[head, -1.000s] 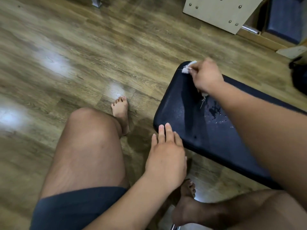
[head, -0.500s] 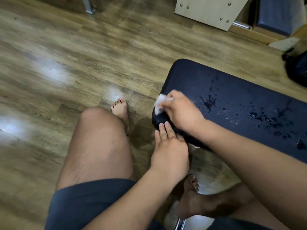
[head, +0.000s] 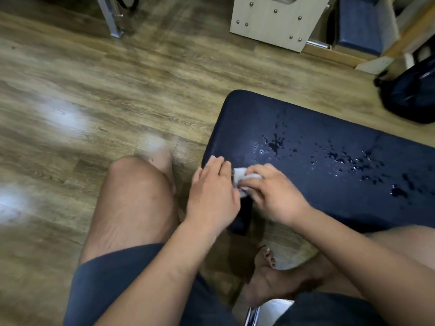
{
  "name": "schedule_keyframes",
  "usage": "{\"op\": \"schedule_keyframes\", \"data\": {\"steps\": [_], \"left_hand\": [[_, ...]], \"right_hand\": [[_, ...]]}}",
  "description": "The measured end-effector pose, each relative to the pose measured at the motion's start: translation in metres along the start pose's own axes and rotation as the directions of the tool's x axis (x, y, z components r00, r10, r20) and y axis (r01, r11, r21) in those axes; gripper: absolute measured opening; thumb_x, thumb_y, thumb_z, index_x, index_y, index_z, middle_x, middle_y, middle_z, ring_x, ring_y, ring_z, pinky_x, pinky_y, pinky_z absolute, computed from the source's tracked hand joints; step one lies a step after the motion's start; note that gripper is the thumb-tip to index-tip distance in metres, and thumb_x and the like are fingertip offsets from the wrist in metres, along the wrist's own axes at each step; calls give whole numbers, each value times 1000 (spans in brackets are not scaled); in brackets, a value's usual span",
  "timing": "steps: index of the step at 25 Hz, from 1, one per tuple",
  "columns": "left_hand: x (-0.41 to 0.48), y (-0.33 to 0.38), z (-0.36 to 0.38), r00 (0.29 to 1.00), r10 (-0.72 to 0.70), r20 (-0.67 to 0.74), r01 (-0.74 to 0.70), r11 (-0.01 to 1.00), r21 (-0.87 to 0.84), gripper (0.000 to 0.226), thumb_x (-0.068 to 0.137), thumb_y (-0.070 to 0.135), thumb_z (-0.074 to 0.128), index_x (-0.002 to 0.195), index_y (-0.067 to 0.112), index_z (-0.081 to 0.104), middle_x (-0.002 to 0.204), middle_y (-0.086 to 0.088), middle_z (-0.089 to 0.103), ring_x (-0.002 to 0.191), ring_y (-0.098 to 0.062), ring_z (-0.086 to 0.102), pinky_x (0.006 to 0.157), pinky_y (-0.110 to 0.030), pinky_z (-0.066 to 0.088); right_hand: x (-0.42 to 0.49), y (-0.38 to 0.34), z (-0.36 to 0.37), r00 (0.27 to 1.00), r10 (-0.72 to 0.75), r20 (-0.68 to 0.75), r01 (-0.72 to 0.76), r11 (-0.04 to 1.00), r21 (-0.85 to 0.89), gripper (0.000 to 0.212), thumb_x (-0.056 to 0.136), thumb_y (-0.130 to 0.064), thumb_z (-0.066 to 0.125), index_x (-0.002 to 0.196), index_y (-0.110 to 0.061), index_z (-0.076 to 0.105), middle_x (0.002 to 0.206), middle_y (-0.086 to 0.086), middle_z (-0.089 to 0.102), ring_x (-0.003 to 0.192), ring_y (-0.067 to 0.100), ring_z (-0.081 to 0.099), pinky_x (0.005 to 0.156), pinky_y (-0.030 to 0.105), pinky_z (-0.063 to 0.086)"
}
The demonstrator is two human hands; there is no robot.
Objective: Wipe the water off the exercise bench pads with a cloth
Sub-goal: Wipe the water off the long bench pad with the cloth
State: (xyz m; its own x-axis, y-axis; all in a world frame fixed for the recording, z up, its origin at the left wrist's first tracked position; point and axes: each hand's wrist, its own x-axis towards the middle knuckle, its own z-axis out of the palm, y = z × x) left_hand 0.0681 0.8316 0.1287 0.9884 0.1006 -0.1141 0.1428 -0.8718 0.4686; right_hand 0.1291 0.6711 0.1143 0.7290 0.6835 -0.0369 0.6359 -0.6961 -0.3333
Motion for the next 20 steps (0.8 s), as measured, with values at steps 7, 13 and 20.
{"op": "schedule_keyframes", "data": {"steps": [7,13,20], "left_hand": [[0,9,20,974,11,228,-57,979,197,68,97,28,42,155,10,12,165,-7,1,152,-28,-6,120,-57,3],[-3,7,20,985,-86,152,67,990,124,80,90,22,51,154,5,7,163,-9,7,152,-21,-1,119,-58,2],[-2,31,25,983,-45,177,-7,958,286,71,94,28,46,155,19,9,164,-10,7,149,-44,-4,116,-65,-4]], "right_hand": [[-36,44,-7,878,439,-193,-422,898,123,22,80,-5,64,95,-18,74,105,3,63,99,30,59,81,34,49],[55,-33,16,966,246,-80,-233,962,143,24,93,-19,48,108,-22,67,115,-2,53,109,19,44,88,34,45],[-53,58,-20,875,471,-112,-453,878,156,15,75,-12,68,86,-22,73,100,1,62,99,28,57,81,29,46]]}}
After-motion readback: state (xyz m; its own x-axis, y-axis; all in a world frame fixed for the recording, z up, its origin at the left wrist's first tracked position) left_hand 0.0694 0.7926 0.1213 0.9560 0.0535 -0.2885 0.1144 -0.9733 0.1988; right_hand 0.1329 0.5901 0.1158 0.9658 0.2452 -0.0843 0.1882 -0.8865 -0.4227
